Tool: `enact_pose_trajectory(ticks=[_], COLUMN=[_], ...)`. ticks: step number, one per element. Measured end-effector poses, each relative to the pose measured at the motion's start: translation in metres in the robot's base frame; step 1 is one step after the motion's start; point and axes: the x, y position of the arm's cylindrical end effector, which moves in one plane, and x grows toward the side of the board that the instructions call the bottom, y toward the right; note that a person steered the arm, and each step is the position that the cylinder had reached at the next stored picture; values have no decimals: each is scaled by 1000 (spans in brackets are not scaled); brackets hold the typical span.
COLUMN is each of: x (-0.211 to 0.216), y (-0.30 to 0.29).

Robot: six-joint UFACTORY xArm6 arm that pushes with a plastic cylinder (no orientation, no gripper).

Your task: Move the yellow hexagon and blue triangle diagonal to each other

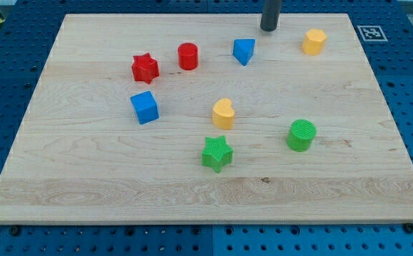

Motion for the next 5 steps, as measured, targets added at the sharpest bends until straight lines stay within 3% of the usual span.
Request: enact_pose_trajectory(ticks=[3, 5], x=[-6, 14], y=[50, 79])
